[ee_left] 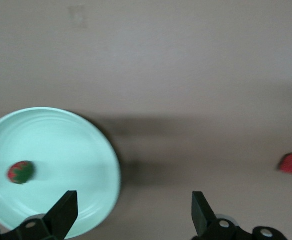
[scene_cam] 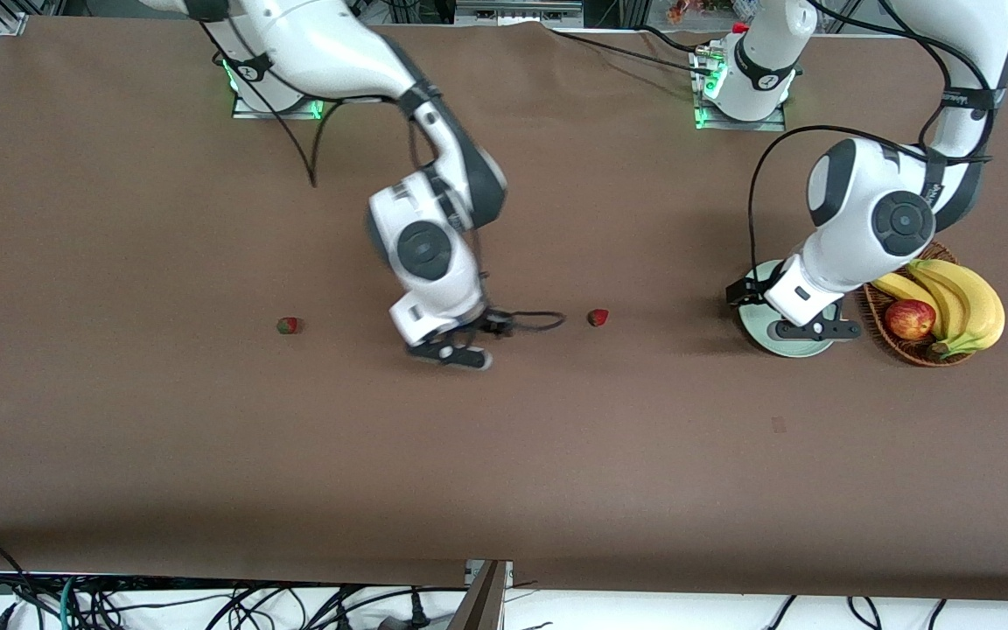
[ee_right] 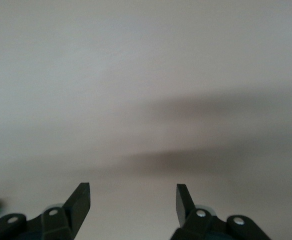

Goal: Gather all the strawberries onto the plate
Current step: 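Grasp the middle strawberry with the left gripper while the right grasps the last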

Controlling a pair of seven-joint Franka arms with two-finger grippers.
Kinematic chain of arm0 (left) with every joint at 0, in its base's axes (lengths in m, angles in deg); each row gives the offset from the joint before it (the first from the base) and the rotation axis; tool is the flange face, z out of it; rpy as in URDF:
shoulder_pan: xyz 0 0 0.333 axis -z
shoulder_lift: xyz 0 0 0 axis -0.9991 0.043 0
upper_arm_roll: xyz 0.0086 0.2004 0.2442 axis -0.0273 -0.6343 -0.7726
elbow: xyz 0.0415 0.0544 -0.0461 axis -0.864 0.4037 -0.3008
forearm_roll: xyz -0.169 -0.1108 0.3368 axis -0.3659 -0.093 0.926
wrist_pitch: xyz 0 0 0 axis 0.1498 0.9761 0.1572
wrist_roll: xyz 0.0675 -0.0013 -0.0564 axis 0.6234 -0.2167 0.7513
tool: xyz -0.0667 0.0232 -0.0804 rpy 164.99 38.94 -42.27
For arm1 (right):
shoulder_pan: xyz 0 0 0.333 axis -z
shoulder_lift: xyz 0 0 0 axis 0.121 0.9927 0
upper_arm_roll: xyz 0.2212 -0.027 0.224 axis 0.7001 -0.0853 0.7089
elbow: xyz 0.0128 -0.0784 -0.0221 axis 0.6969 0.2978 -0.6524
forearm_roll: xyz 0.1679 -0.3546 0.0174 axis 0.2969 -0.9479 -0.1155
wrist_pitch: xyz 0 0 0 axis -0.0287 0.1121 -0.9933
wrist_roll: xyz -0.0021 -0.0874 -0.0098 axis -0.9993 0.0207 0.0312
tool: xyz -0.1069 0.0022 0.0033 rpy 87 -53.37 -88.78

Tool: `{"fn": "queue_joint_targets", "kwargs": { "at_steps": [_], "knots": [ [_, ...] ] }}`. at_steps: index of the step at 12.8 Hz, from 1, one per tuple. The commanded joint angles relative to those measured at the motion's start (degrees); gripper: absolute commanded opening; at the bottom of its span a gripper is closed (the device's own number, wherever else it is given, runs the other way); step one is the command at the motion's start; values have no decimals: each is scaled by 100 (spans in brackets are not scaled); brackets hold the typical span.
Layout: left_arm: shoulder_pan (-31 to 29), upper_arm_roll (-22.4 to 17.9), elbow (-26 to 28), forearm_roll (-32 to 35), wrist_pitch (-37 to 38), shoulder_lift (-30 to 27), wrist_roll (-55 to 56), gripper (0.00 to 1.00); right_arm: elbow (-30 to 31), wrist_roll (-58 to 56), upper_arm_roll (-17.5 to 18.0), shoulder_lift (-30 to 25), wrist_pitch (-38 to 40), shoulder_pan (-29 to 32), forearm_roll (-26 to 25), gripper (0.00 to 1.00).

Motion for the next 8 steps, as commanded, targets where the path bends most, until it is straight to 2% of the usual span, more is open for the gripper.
{"fn": "queue_joint_targets", "kwargs": {
  "at_steps": [1, 3, 4, 6, 8],
  "knots": [
    [70, 576, 61, 47, -426, 142, 965, 100, 1021, -1610, -624, -593, 209, 56, -28, 80],
    [228, 920, 43, 511, -734, 379, 1712, 100, 1671, -2780, -1152, -769, 130, 56, -19, 81],
    [272, 1104, 8, 853, -866, 554, 2142, 100, 1997, -3116, -1302, -883, -10, 56, -11, 81],
    [386, 1316, -10, 1609, -1173, 897, 2934, 100, 2831, -3740, -1488, -1138, -649, 56, -11, 81],
    [509, 1352, -516, 2147, -1228, 1405, 3533, 100, 3570, -4146, -1524, -1288, -1361, 135, 42, 81]
  ]
}}
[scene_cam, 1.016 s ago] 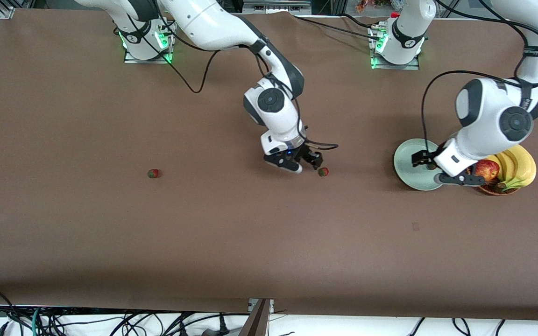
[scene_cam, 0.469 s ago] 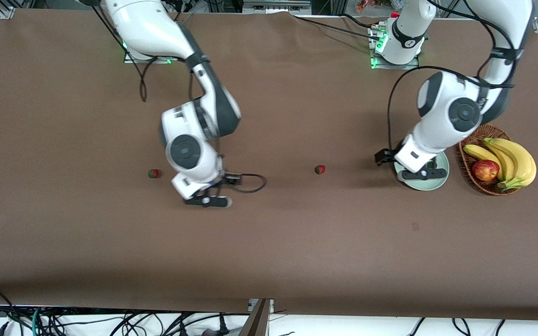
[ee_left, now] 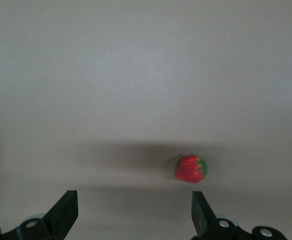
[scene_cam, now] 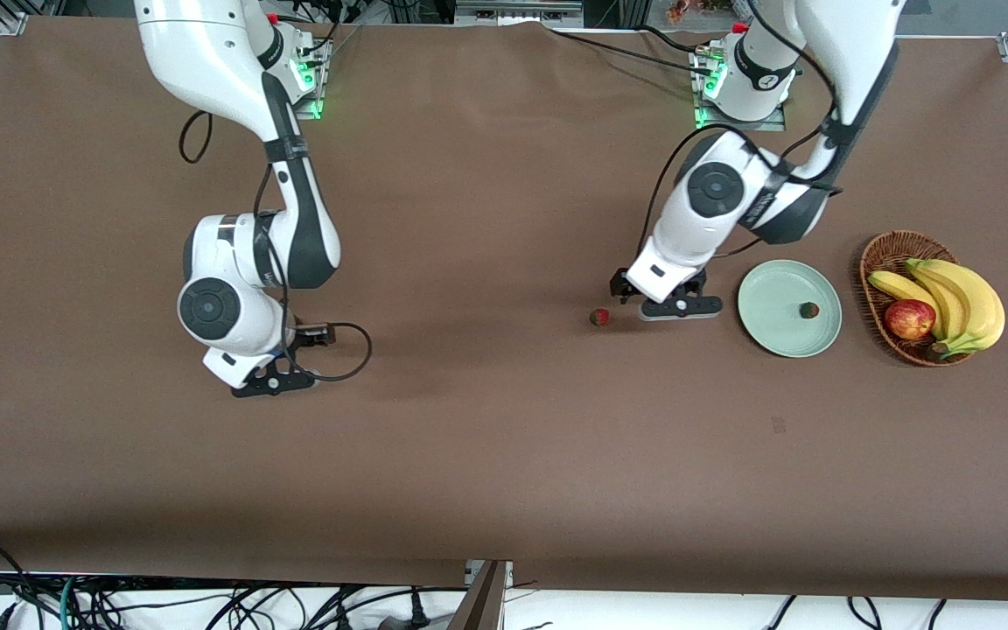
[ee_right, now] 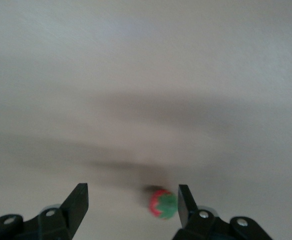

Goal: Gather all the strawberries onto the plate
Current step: 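Grasp the middle strawberry with the left gripper while the right grasps the last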

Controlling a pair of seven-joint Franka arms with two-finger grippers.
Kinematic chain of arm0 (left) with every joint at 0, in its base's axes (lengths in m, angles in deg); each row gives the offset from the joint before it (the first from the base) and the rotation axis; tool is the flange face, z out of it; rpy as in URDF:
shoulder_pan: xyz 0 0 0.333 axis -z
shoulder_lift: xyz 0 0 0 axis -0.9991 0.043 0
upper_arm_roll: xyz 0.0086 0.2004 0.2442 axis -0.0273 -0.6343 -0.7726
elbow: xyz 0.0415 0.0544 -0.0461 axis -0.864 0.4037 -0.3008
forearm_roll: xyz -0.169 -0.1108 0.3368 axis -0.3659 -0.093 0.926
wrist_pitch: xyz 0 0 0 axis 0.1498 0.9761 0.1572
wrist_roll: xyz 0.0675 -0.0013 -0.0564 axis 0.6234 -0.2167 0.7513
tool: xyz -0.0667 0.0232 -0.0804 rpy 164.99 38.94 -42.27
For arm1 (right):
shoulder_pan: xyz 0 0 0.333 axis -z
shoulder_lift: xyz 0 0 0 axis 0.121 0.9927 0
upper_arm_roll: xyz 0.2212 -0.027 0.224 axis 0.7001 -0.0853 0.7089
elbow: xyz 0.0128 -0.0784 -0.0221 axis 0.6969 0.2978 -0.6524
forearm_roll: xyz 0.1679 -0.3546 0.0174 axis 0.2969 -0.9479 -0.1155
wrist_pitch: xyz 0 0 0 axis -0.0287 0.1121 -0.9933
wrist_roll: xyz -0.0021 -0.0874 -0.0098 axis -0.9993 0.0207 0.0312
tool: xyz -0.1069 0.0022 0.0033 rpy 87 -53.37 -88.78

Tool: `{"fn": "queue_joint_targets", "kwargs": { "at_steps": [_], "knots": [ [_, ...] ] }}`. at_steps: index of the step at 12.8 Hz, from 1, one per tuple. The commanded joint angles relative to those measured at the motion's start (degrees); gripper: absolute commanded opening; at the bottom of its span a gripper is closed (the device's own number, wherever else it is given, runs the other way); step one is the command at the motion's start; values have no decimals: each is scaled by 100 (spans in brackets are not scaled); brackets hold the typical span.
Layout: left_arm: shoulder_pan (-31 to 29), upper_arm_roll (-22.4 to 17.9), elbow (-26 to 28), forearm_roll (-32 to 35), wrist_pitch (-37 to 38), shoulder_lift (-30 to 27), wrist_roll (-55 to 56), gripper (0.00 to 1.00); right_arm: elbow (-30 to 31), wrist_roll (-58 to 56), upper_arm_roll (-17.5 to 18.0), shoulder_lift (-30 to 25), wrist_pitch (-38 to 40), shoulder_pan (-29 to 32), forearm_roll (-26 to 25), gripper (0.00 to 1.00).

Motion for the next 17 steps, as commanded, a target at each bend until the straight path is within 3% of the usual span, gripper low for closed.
{"fn": "queue_joint_targets", "kwargs": {
  "at_steps": [1, 5, 7, 10, 11, 13, 14, 15, 17],
  "knots": [
    [158, 13, -796, 411, 50, 761, 401, 100, 1118, -472, -9, -469, -798, -34, 218, 81],
    [344, 21, -1212, 726, 41, 1362, 656, 100, 1552, -1018, -9, -425, -1276, 10, 816, 75],
    [379, 30, -1222, 1175, 33, 1468, 1077, 100, 1553, -1019, 0, -408, -1276, 10, 923, 65],
    [379, 83, -1186, 1194, 68, 1451, 1088, 99, 1544, -1019, 8, -399, -1276, 10, 923, 47],
    [379, 83, -1186, 1194, 103, 1451, 1096, 87, 1535, -1019, 9, -399, -1276, 10, 923, 37],
    [379, 83, -1186, 1160, 129, 1451, 1140, 47, 1483, -1010, 17, -425, -1242, 10, 923, 18],
    [379, 83, -1186, 1159, 129, 1451, 1219, 28, 1404, -975, 35, -451, -1198, 1, 923, 16],
    [379, 92, -1186, 1159, 173, 1451, 1281, 16, 1325, -957, 35, -469, -1189, -25, 923, 16],
    [379, 109, -1195, 1133, 313, 1433, 1299, 11, 1053, -835, 70, -495, -892, -52, 923, 16]
  ]
}}
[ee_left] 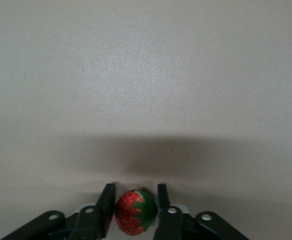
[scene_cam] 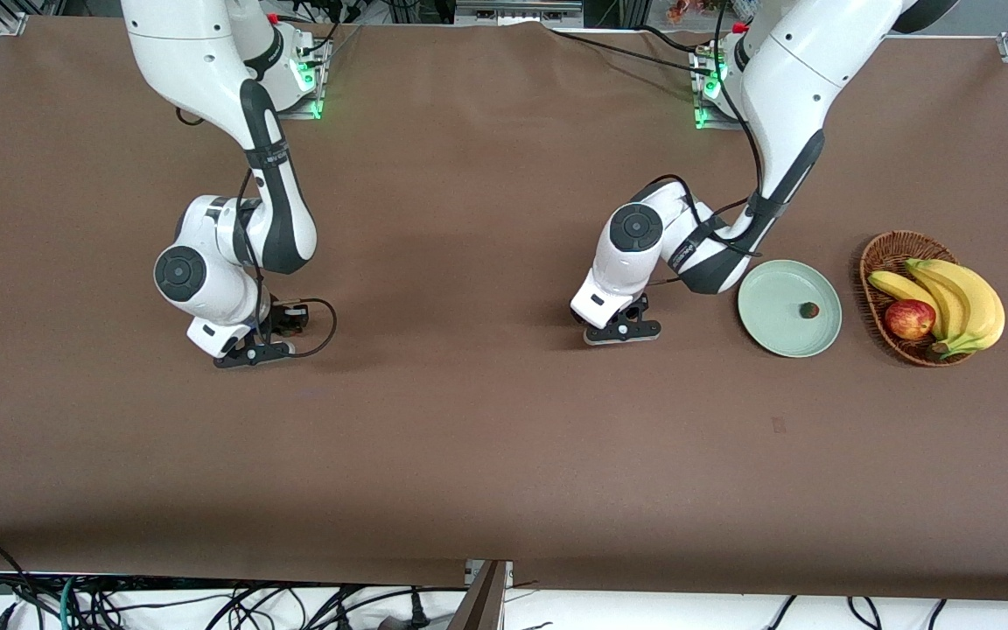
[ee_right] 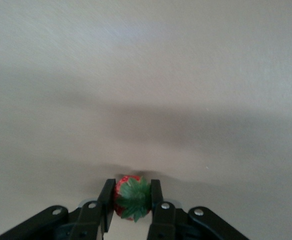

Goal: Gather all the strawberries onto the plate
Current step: 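Drop the strawberry on the plate while the right gripper sets one mid-table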

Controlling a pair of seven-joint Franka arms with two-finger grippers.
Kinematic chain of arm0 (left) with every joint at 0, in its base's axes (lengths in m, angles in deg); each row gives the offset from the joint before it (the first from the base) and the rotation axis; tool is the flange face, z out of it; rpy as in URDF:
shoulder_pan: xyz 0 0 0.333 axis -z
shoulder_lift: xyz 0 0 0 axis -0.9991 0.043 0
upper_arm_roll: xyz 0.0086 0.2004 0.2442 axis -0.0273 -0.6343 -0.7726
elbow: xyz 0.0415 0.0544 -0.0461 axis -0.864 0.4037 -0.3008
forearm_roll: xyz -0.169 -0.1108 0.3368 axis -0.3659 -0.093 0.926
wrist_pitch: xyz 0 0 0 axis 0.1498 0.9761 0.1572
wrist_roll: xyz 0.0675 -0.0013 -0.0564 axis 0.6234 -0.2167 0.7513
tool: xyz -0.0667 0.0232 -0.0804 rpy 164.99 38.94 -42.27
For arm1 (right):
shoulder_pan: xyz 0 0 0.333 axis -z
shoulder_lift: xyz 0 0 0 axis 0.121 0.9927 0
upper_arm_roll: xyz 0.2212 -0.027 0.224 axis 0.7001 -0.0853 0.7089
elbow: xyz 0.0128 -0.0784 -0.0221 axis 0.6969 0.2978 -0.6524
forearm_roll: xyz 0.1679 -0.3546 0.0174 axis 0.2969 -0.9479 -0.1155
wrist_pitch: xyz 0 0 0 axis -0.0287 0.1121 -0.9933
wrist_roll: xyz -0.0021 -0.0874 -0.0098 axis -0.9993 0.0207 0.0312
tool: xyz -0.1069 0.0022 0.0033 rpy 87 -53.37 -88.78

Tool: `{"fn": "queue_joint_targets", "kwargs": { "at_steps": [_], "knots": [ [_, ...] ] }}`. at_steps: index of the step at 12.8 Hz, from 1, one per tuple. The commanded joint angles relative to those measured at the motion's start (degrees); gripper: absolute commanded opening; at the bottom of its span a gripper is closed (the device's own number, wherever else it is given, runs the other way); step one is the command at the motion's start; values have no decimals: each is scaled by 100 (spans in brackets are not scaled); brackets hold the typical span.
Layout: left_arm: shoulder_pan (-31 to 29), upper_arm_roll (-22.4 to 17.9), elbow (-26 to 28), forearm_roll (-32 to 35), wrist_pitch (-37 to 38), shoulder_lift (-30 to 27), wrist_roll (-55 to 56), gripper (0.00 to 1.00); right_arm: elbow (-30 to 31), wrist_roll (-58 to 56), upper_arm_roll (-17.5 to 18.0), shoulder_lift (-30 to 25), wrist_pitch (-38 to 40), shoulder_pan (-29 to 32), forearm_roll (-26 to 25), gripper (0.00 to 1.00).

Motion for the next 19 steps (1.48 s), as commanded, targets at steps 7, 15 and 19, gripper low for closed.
{"fn": "queue_joint_targets", "kwargs": {
  "at_steps": [7, 15, 19],
  "knots": [
    [-411, -140, -226, -1880, 1809, -1189, -2188, 4, -1418, 2357, 337, 3, 1245, -553, 116, 17],
    [-948, -2214, -68, -2604, 2656, -1755, -6471, 8, -2938, 6136, 2234, 1012, -68, -553, 160, 17],
    [-1115, -2594, 159, -2614, 2193, -1431, -7143, 8, -3483, 7640, 3133, 1847, -2080, -929, 133, 23]
  ]
}}
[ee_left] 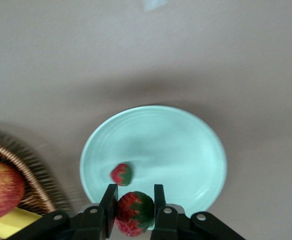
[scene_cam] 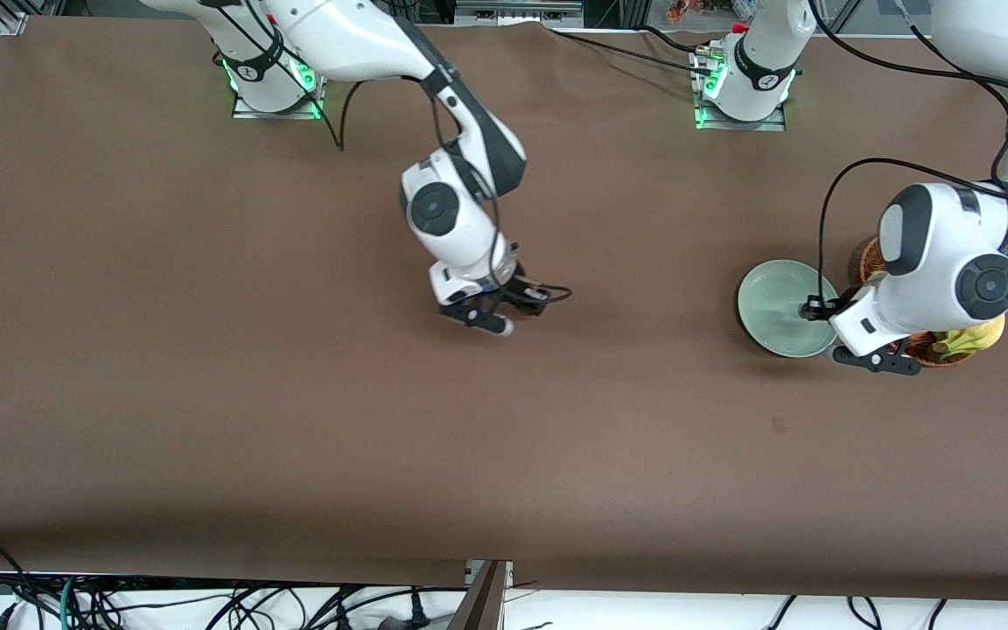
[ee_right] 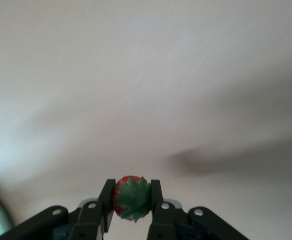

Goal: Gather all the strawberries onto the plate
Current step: 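Drop the strawberry on the plate while the right gripper sets one mid-table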

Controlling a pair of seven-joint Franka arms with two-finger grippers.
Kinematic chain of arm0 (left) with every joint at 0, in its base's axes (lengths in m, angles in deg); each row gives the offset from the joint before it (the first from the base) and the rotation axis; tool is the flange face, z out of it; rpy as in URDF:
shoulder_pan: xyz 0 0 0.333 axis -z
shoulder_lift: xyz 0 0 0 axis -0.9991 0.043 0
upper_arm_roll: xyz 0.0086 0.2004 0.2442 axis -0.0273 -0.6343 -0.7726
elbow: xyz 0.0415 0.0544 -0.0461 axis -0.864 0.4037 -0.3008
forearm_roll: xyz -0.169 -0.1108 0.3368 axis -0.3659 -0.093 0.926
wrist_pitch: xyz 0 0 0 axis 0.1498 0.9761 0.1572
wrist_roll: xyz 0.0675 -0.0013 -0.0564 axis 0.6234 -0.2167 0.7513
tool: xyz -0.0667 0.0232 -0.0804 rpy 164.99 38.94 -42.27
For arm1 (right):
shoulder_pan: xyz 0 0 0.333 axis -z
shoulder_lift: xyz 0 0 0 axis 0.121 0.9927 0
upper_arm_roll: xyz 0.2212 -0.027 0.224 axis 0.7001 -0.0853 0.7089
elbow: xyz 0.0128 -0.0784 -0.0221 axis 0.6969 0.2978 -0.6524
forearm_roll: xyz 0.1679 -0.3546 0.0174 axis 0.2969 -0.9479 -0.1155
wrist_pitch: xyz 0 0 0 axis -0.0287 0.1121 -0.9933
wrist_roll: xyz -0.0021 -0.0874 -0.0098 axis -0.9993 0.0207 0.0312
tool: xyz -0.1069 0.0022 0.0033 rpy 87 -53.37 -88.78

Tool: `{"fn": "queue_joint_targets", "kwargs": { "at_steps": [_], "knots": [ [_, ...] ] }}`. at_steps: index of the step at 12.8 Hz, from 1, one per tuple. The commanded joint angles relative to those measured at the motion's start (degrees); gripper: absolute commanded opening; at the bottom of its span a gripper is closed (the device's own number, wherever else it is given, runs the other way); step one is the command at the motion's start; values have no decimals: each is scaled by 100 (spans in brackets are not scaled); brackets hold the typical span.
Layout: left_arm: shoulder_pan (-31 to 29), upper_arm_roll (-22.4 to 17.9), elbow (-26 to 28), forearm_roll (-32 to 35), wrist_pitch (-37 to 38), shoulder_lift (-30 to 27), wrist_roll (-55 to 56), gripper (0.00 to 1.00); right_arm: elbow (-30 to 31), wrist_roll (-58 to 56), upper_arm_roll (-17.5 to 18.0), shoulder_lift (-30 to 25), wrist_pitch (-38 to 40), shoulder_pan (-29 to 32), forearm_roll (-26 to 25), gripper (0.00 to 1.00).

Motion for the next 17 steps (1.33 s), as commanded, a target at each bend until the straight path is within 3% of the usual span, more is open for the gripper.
{"fn": "queue_joint_targets", "kwargs": {
  "at_steps": [1, 2, 3, 4, 6, 7, 8, 9, 11, 13, 15, 17],
  "knots": [
    [-5, -58, 309, -156, -670, 262, -241, 8, -509, 915, 151, 733, -1262, -569, 52, 25],
    [-23, -58, 537, -156, -1100, 307, -241, 9, -509, 1171, 150, 926, -1834, -772, 52, 25],
    [-32, -58, 739, -156, -1391, 307, -241, 9, -509, 1399, 150, 1093, -2292, -965, 52, 32],
    [-32, -58, 767, -156, -1446, 316, -241, 10, -518, 1602, 150, 1226, -2618, -1106, 52, 45],
    [-23, -50, 776, -217, -1473, 316, -215, 13, -509, 1709, 150, 1262, -2850, -1204, 78, 62],
    [-23, -58, 785, -226, -1491, 342, -232, 28, -509, 1692, 124, 1219, -2833, -1178, 78, 66],
    [-14, -58, 742, -226, -1482, 386, -293, 88, -509, 1666, 98, 1140, -2763, -1135, 52, 69],
    [21, -58, 715, -226, -1456, 404, -364, 100, -509, 1648, -41, 1078, -2406, -1099, 9, 70],
    [12, -58, 706, -226, -1403, 273, -364, 100, -518, 1560, -550, 745, -1134, -1108, -123, 70],
    [30, -32, 706, -235, -1193, -60, -277, 100, -518, 1394, -973, 306, 333, -1003, -561, 74],
    [65, 55, 715, -261, -939, -395, 38, 100, -631, 641, -1027, -81, 1583, -592, -616, 83],
    [91, 406, 723, -279, -815, -589, 634, 100, -694, -412, -1027, -493, 2595, -29, -642, 100]
  ]
}}
